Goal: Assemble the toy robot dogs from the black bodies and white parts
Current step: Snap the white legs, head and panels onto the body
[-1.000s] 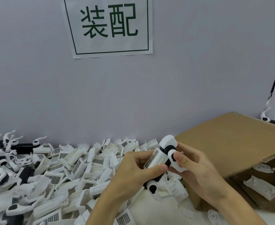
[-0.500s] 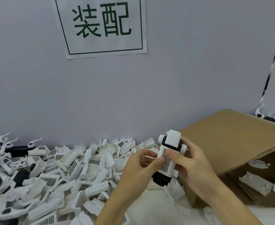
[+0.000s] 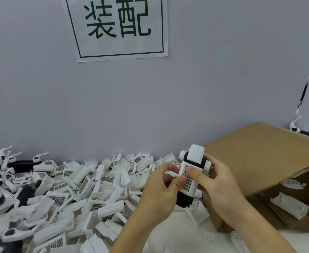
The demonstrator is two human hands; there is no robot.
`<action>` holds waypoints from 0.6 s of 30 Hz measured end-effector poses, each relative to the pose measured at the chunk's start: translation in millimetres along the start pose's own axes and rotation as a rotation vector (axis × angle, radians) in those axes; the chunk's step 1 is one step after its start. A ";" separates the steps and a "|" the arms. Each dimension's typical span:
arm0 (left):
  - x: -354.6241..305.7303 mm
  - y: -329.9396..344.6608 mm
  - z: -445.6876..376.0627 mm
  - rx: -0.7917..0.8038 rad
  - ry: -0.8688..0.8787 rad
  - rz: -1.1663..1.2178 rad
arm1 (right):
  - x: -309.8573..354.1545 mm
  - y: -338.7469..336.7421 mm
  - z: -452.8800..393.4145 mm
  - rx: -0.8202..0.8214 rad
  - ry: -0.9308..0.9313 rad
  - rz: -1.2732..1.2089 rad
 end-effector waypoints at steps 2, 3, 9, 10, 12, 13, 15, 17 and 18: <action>2.6 -2.3 -0.2 -0.039 -0.016 -0.013 | -6.3 -0.1 -0.5 -0.023 0.014 0.016; 4.1 -4.4 -0.8 -0.071 -0.030 -0.013 | -10.2 0.9 -0.7 -0.019 0.035 -0.001; 15.8 -12.7 -4.8 -0.221 -0.103 0.090 | -17.7 -14.7 -3.0 -0.189 0.091 0.134; 18.2 -17.6 -5.0 -0.264 -0.135 0.158 | -16.4 -18.4 -3.1 -0.213 0.074 0.214; 24.8 -27.5 -5.3 -0.343 -0.201 0.319 | -15.4 -12.5 -3.1 -0.142 0.029 0.367; 26.7 -30.7 -5.2 -0.370 -0.219 0.385 | -16.7 -2.8 -1.1 -0.064 0.011 0.415; 26.6 -30.1 -3.1 -0.387 -0.234 0.492 | -26.0 20.2 7.4 0.094 0.006 0.457; 23.4 -22.7 -1.2 -0.347 -0.242 0.572 | -33.2 34.0 13.0 0.149 -0.032 0.541; 20.2 -18.2 -0.8 -0.303 -0.242 0.588 | -32.6 34.5 12.9 0.116 -0.066 0.585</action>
Point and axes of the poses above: each hand's wrist, its own z-axis away from the middle knuckle, its own y-axis out of the palm, x = y × z, the point moved 8 cm from there along -z, towards the middle knuckle, and after that the axes turned 3 degrees about -x, right-handed, at the moved point
